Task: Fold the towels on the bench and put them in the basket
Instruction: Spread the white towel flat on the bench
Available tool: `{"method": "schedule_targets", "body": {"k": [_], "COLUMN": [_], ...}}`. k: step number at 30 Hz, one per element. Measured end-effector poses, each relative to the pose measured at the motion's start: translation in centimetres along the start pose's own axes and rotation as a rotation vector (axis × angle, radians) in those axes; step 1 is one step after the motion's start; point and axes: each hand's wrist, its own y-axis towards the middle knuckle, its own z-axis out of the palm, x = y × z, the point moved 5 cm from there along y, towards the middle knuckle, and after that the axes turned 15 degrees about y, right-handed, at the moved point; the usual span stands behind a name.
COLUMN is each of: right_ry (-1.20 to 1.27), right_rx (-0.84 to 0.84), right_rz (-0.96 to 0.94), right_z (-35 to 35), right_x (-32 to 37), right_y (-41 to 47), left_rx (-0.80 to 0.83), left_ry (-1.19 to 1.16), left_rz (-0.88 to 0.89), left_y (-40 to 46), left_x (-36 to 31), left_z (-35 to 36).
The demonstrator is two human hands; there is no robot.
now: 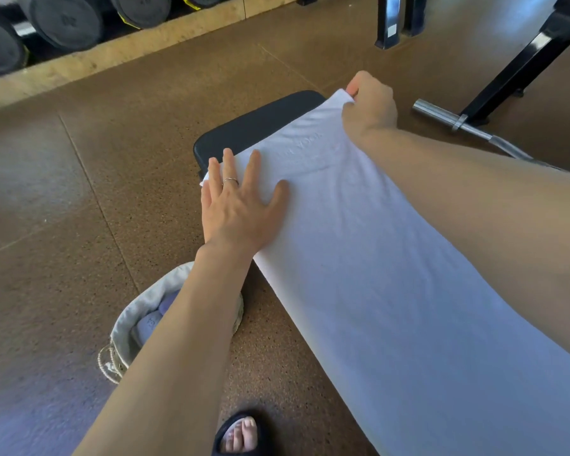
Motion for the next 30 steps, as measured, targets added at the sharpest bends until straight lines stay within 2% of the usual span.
{"method": "schedule_targets", "body": {"k": [3, 8, 11, 14, 16, 18, 20, 24, 30], "right_ry": [0.010, -0.123, -0.354, -0.325, -0.314, -0.333, -0.336, -0.394, -0.411], "right_rx": [-0.023, -0.006, -0.086, -0.016, 0.126, 0.257, 0.310, 0.348, 0.362], "right_rz": [0.011, 0.056, -0.199, -0.486, -0.463, -0.328, -0.258, -0.222, -0.200], "right_z": [0.6, 1.1, 1.1, 2.5, 3.7, 4.3, 4.4, 4.4, 4.5], "right_x": [0.1, -0.5, 1.6, 3.7, 3.1, 1.5, 0.6, 0.7, 0.6], "right_y": [0.5, 0.9, 0.0, -2.7, -4.0, -4.5, -4.5, -4.8, -5.0], "left_rx": [0.010, 0.005, -0.029, -0.229, -0.213, -0.030, 0.049, -0.119, -0.091], "left_ry": [-0.030, -0.061, -0.063, -0.068, -0.236, -0.570, -0.819, -0.904, -1.292], "left_rz": [-0.039, -0.053, -0.116, -0.177, -0.314, -0.506, -0.558, -0.518, -0.691], "left_y": [0.6, 0.9, 0.9, 0.3, 0.2, 0.4, 0.5, 0.7, 1.2], "left_x": [0.6, 1.3, 1.7, 1.9, 3.0, 4.8, 5.7, 5.9, 7.0], "left_z": [0.2, 0.2, -0.1, -1.6, -1.9, -0.4, 0.8, 0.5, 1.8]}}
